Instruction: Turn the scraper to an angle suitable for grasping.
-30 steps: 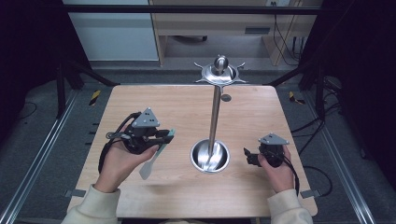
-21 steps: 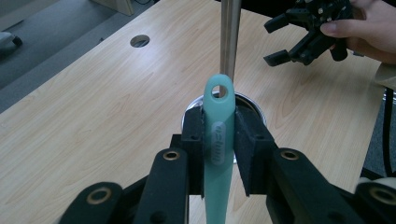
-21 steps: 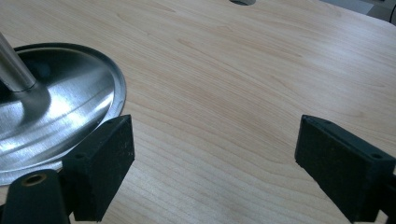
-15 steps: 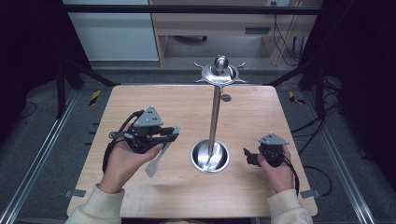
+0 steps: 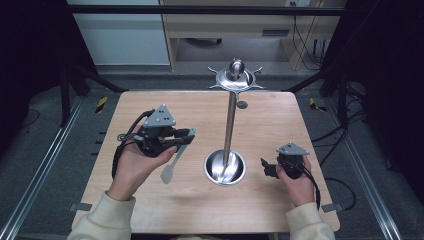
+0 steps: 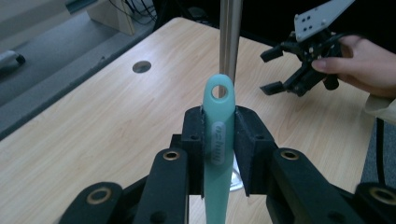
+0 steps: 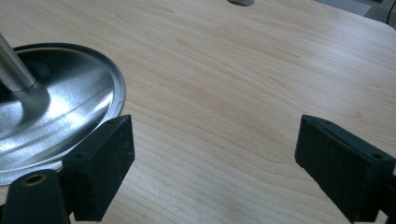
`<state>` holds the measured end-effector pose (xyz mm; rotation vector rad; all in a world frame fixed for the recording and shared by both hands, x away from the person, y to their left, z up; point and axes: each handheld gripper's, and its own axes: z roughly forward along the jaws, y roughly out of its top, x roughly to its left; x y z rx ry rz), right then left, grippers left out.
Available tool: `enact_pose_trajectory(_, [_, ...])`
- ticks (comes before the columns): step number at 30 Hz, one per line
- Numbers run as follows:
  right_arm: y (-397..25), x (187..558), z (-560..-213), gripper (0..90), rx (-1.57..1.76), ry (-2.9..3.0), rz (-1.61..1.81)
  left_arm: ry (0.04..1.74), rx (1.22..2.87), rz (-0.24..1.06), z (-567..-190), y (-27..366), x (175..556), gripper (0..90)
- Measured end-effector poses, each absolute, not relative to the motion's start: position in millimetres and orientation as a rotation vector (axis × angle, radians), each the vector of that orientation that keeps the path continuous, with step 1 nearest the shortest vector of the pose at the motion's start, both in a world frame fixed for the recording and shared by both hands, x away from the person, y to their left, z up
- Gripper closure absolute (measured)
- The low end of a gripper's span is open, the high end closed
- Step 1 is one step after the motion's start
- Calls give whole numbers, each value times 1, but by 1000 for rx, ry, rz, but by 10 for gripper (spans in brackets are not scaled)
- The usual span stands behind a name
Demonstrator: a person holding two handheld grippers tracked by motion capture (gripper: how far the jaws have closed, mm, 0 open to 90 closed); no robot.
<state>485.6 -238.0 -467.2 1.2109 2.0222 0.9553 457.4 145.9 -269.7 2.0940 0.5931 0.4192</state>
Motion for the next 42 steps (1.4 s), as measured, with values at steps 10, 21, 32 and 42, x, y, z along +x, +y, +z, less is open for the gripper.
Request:
enact_pose_trajectory(10, [-239,486,-467,125,1215,2015,961,576,2042,421,-253,143,460,744])
enact_pose_trajectory(21, [-241,486,-467,128,1223,1996,961,552,2008,447,-236,135,457,744])
enact_pose_trajectory(32, [-241,488,-467,128,1244,1983,971,537,1958,459,-220,138,457,744])
enact_pose_trajectory(42, [-240,488,-468,128,1241,1985,964,525,1920,502,-199,143,453,744])
